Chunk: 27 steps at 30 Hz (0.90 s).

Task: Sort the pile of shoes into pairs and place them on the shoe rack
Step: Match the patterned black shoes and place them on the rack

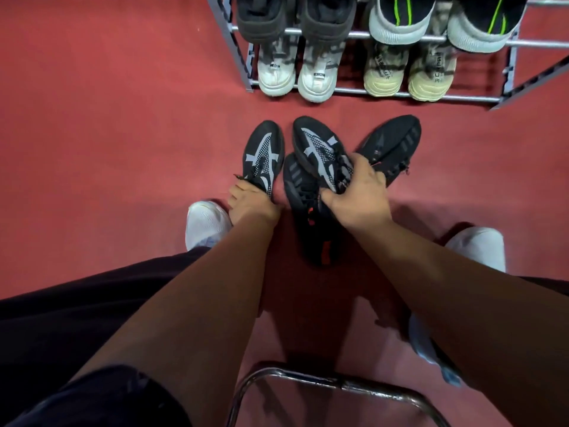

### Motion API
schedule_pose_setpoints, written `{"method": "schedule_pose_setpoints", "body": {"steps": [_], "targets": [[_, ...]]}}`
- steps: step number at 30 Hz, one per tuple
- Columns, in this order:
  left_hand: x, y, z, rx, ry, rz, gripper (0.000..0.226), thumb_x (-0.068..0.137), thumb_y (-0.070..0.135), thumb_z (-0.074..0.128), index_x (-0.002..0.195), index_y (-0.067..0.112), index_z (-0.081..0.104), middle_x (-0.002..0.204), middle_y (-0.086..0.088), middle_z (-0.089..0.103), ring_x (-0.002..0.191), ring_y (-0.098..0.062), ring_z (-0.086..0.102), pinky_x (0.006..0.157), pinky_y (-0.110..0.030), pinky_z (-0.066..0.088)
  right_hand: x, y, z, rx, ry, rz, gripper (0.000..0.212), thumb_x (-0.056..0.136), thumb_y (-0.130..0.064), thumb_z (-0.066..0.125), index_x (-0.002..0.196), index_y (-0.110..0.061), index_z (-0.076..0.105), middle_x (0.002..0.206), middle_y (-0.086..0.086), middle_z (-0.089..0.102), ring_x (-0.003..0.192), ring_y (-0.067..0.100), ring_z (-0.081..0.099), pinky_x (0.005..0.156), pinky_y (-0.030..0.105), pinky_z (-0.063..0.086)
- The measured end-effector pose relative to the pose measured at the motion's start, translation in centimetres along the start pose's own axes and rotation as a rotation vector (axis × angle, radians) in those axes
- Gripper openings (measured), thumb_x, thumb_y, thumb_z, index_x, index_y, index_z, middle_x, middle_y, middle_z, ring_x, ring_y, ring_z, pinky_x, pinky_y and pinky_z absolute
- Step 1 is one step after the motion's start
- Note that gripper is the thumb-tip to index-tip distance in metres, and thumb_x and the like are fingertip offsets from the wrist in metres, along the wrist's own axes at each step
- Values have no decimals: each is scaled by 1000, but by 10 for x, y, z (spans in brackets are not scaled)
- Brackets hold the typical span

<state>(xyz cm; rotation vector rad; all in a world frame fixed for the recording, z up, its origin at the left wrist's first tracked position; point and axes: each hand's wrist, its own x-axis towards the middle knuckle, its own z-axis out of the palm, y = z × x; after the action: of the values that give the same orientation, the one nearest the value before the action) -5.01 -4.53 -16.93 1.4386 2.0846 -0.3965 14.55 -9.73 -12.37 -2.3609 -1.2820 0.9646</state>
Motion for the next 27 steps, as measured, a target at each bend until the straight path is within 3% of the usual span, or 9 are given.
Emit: {"method": "schedule_pose_setpoints", "body": {"steps": [5, 10, 14, 16, 19, 22, 25, 27], "targets": [[10, -8, 2, 13, 27, 41, 116, 80, 59, 76, 151, -14, 19, 144, -25, 38, 132, -40, 39, 111, -45, 36, -1, 3, 17, -220, -182, -25, 114, 73, -51, 80, 164, -15, 21, 155, 7, 44, 139, 37, 41, 117, 46, 37], [1, -7, -20, -83, -1, 41, 101, 81, 46, 80, 150, -10, 33, 144, -25, 46, 135, -40, 44, 114, -42, 38, -4, -4, 7, -170, -197, -18, 111, 73, -46, 81, 162, -13, 24, 152, 10, 50, 140, 37, 43, 117, 45, 39], [-23, -10, -50, -176, -27, -8, 63, 65, 42, 79, 117, 8, 70, 114, -12, 74, 105, -32, 71, 93, -37, 59, -11, -22, -19, -86, -179, 56, 83, 66, -46, 79, 138, -17, 51, 132, 8, 64, 126, 33, 57, 104, 39, 50], [-42, -13, -63, -212, -22, -33, 55, 64, 39, 80, 110, 10, 73, 105, -8, 77, 98, -30, 73, 87, -33, 59, -18, -32, -35, -27, -167, 103, 76, 66, -47, 79, 131, -15, 54, 127, 8, 66, 121, 32, 61, 98, 35, 52], [-75, -16, -84, -236, -33, -10, 52, 71, 38, 84, 114, 10, 74, 107, -7, 77, 100, -29, 73, 86, -32, 57, -34, -41, -63, 37, -123, 124, 72, 71, -44, 82, 131, -13, 56, 122, 6, 68, 116, 29, 63, 88, 28, 48], [-107, -15, -111, -255, -49, 44, 48, 76, 38, 85, 114, 11, 76, 104, -8, 77, 97, -30, 73, 87, -34, 58, -55, -49, -95, 108, -100, 173, 67, 72, -41, 83, 127, -13, 59, 114, 4, 69, 99, 25, 65, 79, 24, 45], [-145, -13, -149, -256, -37, 111, 46, 77, 40, 85, 113, 12, 76, 104, -9, 75, 96, -30, 71, 80, -30, 53, -81, -68, -136, 77, -101, 139, 45, 68, -44, 80, 101, -14, 70, 85, 0, 71, 72, 16, 65, 55, 22, 42], [-172, -11, -178, -287, -31, 159, 44, 76, 37, 88, 110, 13, 76, 98, -7, 73, 88, -27, 68, 76, -29, 50, -101, -83, -167, 24, -74, 86, 32, 72, -39, 80, 86, -13, 69, 74, 2, 68, 64, 16, 63, 49, 22, 39]]}}
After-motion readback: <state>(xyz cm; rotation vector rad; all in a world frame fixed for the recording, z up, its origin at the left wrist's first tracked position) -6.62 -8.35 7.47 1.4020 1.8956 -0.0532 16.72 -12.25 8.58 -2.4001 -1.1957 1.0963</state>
